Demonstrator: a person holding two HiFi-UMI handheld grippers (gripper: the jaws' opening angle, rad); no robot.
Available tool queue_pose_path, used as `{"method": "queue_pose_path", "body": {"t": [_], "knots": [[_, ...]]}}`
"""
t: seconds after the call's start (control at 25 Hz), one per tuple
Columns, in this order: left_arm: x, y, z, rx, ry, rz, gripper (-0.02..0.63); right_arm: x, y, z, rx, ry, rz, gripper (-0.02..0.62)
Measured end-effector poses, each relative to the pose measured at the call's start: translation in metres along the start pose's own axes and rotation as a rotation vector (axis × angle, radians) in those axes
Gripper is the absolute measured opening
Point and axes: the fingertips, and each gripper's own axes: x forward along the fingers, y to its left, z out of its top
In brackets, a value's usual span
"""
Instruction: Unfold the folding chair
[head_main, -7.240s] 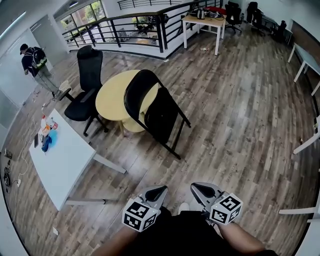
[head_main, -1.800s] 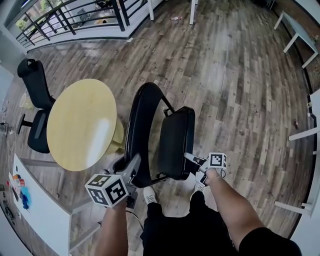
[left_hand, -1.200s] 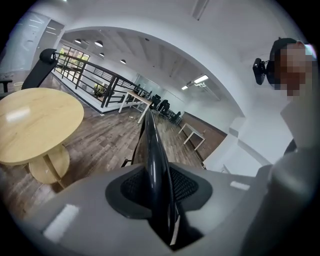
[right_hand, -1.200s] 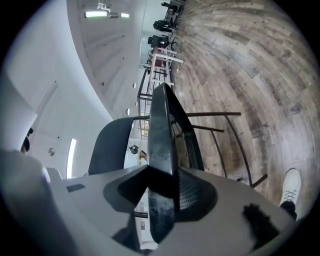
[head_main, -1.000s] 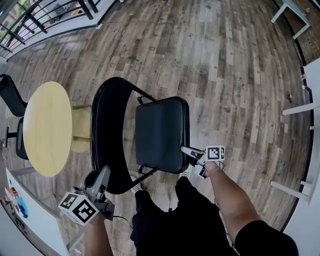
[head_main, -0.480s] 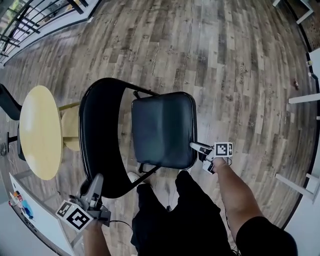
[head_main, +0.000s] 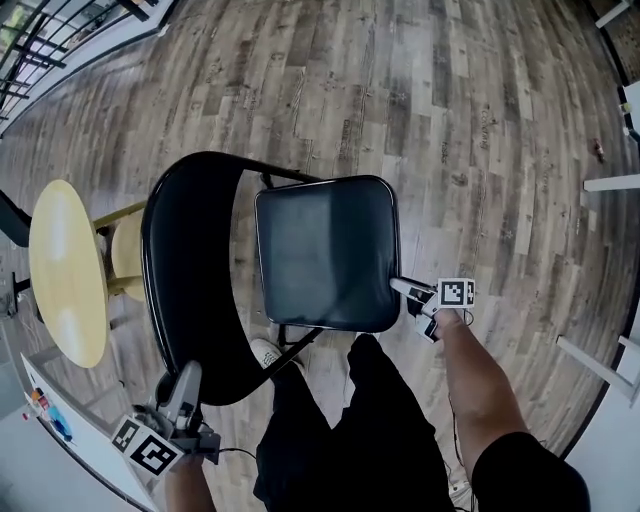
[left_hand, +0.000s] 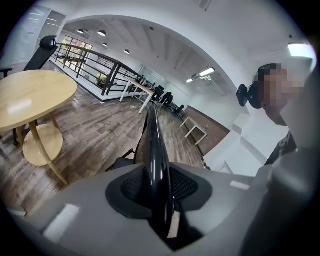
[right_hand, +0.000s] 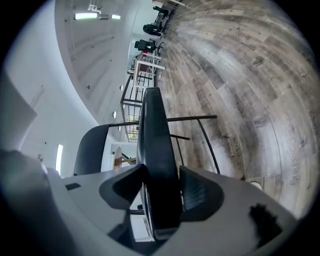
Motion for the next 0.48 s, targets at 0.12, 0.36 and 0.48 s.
{"method": "queue_pose_path", "body": {"t": [0.12, 0.36, 0.48], "knots": [[0.003, 0.015, 0.002, -0.005, 0.002, 0.037, 0.109, 0.002, -0.01, 0.002, 0.005, 0.013, 0.006, 0.222], [0.003, 0.052, 0.002, -0.005, -0.01, 0.087, 0.115, 0.003, -0.037, -0.003, 0.029, 0.021, -0.023, 0.222], [0.007, 0.068, -0.002, -0.015, -0.016, 0.087, 0.117, 0.004, -0.055, -0.002, 0.037, 0.021, -0.058, 0.222]]}}
